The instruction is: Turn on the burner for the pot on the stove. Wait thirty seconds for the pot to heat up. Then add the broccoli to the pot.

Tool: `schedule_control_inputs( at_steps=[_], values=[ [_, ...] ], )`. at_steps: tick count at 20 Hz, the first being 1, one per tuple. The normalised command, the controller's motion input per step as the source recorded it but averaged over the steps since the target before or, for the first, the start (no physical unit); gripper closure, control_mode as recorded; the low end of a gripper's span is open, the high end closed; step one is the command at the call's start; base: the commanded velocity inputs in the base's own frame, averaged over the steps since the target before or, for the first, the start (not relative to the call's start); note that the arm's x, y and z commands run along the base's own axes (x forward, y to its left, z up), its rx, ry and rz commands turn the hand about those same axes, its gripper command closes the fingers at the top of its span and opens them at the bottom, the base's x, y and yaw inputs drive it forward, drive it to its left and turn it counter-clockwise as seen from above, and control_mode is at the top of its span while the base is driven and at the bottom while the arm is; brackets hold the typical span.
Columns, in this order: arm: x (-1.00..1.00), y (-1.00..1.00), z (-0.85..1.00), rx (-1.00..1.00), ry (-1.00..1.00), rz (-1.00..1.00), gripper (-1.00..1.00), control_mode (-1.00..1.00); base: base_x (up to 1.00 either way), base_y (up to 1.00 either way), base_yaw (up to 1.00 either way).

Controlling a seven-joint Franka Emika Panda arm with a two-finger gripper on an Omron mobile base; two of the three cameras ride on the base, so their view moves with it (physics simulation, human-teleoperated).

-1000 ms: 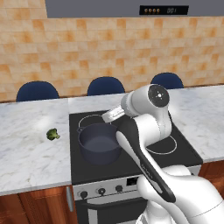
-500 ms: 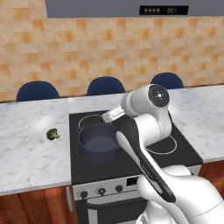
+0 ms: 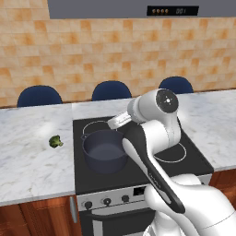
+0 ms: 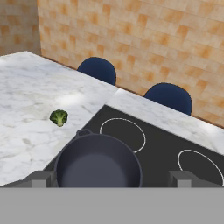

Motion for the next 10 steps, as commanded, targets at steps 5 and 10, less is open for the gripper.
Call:
schedule_control_inputs(
  at_steps=[5,10],
  values=[
    [0.00,0.00,0.00,0.00,0.00,0.00,-1.00,-1.00,0.00,0.00,0.00],
    [0.00,0.00,0.00,0.00,0.00,0.00,-1.00,-1.00,0.00,0.00,0.00]
  ],
)
